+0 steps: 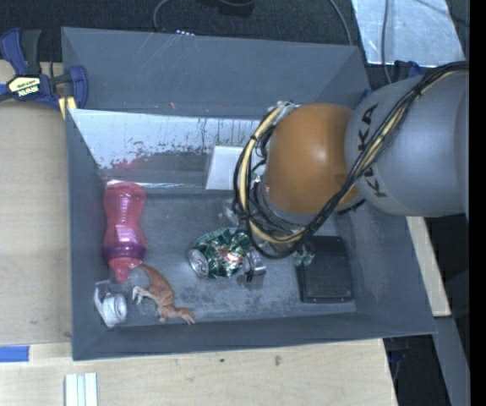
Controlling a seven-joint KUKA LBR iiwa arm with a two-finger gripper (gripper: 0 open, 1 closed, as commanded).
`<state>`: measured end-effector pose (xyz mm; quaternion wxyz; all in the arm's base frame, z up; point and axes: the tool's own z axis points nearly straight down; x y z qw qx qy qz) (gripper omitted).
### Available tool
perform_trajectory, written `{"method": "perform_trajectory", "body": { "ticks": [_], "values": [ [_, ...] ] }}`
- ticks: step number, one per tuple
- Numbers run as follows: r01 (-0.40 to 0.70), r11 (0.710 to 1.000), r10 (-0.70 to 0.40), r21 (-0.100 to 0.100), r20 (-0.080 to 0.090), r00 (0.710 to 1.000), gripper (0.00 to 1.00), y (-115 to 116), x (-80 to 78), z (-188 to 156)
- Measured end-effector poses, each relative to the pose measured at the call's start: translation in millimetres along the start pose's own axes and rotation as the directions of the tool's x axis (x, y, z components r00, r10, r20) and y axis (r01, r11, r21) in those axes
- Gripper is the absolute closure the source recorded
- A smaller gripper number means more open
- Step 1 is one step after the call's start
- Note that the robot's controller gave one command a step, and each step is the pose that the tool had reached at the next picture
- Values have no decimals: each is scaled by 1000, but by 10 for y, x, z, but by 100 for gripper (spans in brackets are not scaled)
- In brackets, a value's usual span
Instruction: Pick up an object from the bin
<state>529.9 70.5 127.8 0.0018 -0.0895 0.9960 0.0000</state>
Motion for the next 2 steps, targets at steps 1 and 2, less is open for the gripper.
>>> {"method": "perform_trajectory", "body": {
  "ticks": [1,2],
  "values": [
    [28,1000,-28,1,16,999,100,-87,-465,522],
    [27,1000,-27,1,16,1000,100,-87,-465,522]
  ]
}}
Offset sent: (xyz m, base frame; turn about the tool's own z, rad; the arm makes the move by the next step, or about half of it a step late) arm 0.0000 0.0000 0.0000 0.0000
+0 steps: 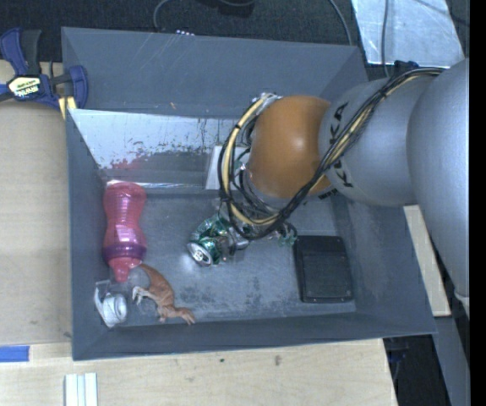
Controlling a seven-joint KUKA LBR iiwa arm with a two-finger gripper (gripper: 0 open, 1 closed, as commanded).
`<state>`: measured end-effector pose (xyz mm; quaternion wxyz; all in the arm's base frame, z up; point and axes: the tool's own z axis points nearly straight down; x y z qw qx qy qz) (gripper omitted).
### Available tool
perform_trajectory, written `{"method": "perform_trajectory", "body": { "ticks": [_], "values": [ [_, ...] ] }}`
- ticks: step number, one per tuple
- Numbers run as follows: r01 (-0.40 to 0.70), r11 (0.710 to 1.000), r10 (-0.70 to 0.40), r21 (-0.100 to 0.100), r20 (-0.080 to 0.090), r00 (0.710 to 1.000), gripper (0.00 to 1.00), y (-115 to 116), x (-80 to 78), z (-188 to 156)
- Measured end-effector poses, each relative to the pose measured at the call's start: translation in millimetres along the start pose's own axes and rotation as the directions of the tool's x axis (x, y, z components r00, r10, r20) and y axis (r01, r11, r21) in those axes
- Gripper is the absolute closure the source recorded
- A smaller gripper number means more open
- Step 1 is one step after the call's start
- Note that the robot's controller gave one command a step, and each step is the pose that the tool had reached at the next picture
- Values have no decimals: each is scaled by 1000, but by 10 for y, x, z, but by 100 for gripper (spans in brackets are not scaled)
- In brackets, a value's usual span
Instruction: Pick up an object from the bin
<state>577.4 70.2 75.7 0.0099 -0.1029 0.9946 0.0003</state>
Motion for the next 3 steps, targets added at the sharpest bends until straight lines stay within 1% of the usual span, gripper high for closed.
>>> {"method": "perform_trajectory", "body": {
  "ticks": [1,2,3],
  "values": [
    [-18,1000,18,0,3,1000,100,4,-111,-1095],
    [-19,1000,19,0,3,1000,100,4,-110,-1095],
    [-16,1000,16,0,4,1000,100,-59,-164,-1363]
  ]
}}
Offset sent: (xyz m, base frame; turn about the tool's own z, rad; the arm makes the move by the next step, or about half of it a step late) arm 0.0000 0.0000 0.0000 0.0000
